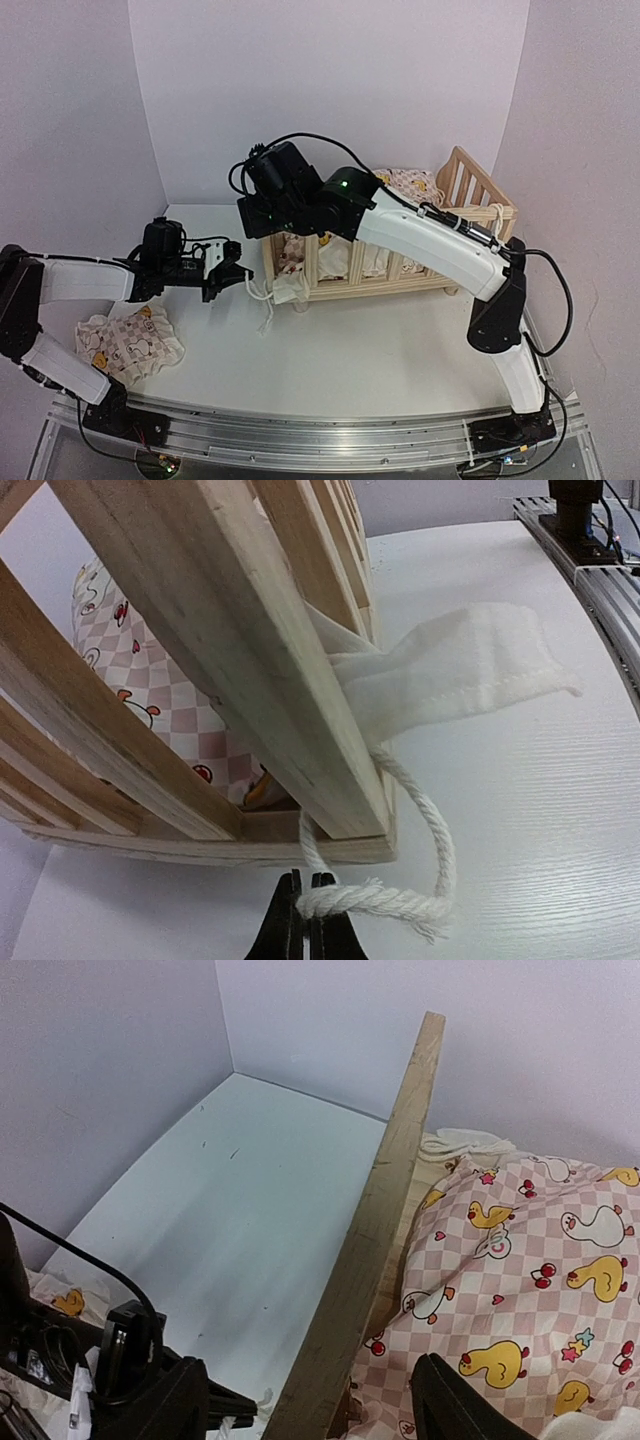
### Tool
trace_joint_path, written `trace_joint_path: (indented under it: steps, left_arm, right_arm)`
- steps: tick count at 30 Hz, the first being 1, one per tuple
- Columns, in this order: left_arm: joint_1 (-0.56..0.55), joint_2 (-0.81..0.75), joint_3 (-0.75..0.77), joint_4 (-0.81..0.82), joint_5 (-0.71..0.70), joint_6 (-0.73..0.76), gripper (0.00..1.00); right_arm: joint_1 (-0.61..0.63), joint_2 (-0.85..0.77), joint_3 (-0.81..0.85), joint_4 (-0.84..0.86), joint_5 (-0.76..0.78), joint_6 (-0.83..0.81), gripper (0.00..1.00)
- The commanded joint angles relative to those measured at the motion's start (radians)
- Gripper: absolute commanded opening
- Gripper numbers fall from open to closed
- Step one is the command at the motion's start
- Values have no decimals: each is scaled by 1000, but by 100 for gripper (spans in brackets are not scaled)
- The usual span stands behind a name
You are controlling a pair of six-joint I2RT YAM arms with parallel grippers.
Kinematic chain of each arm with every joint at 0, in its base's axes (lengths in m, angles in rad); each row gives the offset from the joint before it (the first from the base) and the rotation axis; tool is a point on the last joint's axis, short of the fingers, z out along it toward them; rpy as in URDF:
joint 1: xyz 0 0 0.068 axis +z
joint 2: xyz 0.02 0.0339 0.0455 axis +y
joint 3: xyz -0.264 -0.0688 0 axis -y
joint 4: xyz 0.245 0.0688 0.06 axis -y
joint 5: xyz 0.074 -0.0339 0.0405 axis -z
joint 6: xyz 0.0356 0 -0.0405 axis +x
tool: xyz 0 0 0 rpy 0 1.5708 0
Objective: Set up the pet bed
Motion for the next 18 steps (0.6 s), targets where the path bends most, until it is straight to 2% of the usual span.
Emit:
trace_joint_path:
  steps: [1,3,5,8,10,15,18]
  left_arm:
    - [6,85,102,198,42,76,0]
    - [6,123,123,260,82,117,0]
    - [6,163,162,258,125,176,0]
    - [3,205,217,212,193,251,0]
    - [-11,209,228,199,226,283,0]
    - [-84,175,246,108,242,248,0]
    - [-154,126,231,28,227,208,0]
  right_arm:
    - [-11,-27,-28,-18,44,74,69]
    - [-12,-7,-25,-17,32,81,68]
    - [-21,6,-21,-18,-11,90,63]
    - [-34,-8,-49,-16,-145,99,54]
    - [-35,-35,-90,-11,-260,76,52]
    - [-34,-164,-284,27,-560,61,50]
    - [-34,-261,-418,51,-588,75,49]
